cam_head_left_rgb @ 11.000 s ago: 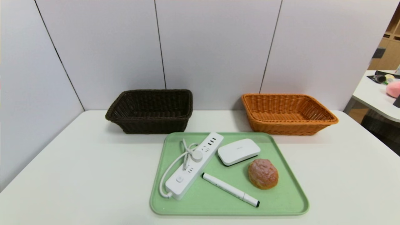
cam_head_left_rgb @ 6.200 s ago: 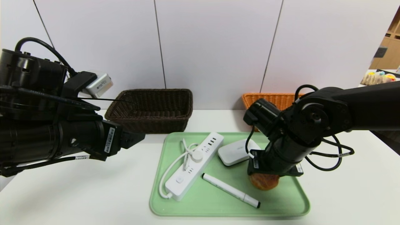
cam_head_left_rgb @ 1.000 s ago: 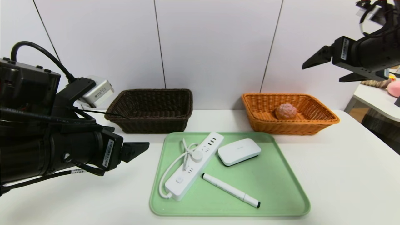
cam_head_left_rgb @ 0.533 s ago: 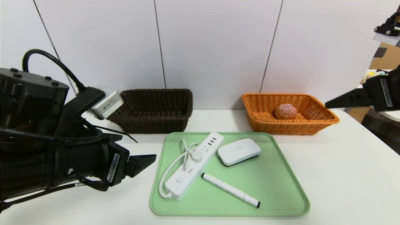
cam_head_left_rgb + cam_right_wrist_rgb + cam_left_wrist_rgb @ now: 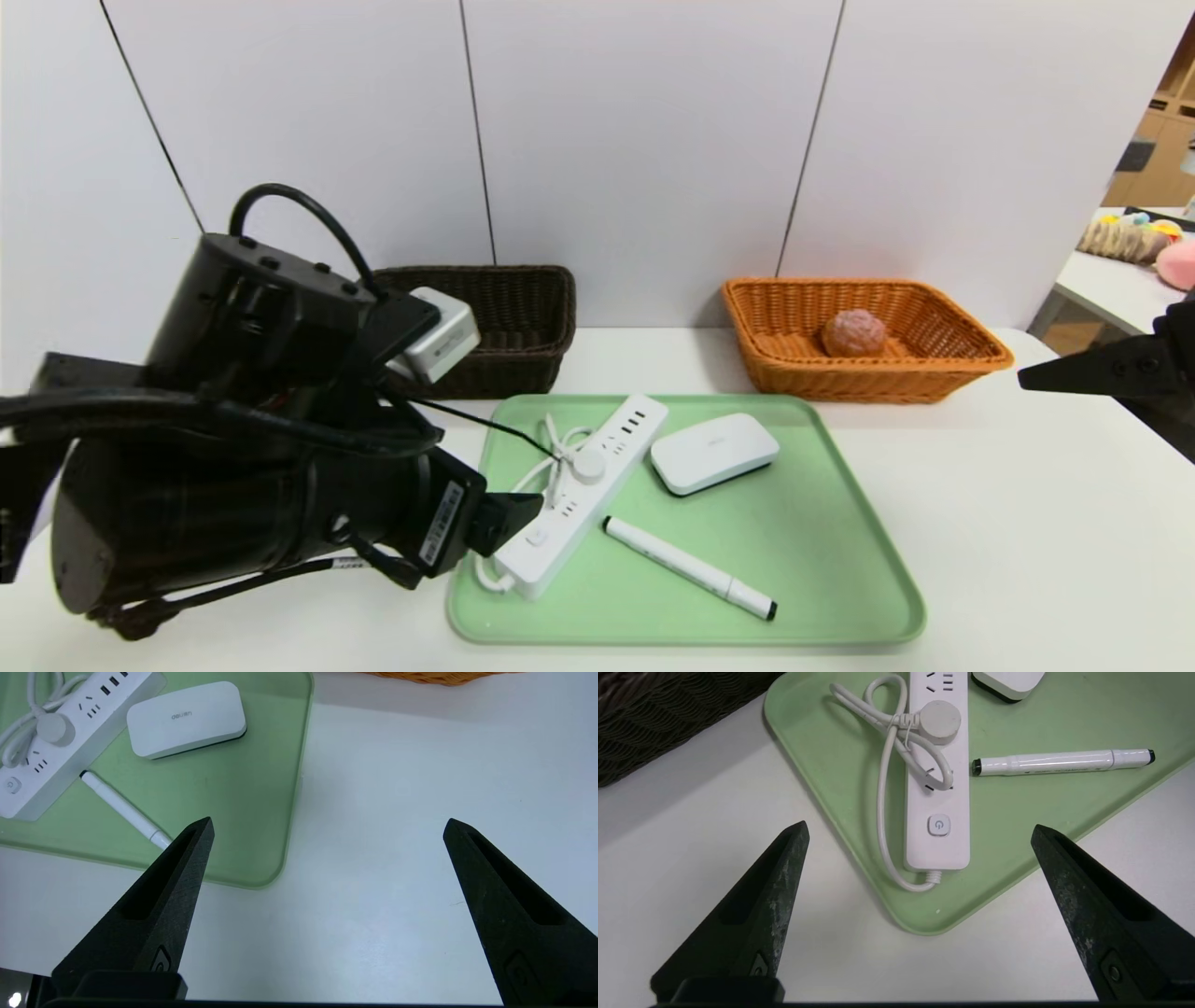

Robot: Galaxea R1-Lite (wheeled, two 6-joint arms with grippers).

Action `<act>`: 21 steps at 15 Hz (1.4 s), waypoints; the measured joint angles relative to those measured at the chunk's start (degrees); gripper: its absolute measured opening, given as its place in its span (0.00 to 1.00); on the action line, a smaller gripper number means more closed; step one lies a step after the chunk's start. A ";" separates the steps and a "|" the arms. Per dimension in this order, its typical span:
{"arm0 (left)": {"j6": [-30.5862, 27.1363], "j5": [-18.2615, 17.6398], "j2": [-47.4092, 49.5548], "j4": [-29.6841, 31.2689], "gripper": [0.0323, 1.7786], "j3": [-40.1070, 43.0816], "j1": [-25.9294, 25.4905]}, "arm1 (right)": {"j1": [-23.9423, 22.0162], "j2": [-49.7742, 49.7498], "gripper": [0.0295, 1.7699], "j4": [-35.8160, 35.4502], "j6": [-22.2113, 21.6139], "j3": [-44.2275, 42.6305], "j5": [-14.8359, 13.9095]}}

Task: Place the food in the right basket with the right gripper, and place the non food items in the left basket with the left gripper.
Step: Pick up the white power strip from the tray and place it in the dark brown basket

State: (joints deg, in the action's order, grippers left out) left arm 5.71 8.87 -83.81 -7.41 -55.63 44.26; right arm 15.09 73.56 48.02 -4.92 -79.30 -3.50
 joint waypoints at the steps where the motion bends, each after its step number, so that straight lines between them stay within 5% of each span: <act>1: -0.17 0.00 -1.80 0.00 0.95 -1.18 0.16 | 0.01 -0.77 0.96 0.00 -0.02 0.67 0.00; 6: 0.33 0.22 -10.05 -0.02 0.95 -7.16 0.27 | 0.06 -4.13 0.96 -0.01 -1.72 2.56 0.11; 17: 14.36 9.89 -21.31 -12.04 0.95 -25.22 -3.39 | 0.09 -9.89 0.96 -0.09 -2.04 7.94 0.37; 21: 20.37 9.95 -25.83 -13.70 0.95 -29.73 -3.89 | 0.00 -11.15 0.96 -0.01 -2.54 8.33 0.28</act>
State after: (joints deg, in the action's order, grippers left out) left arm 26.08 18.82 -109.64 -21.11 -85.36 40.38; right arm 15.09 62.40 48.01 -7.46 -70.97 -3.22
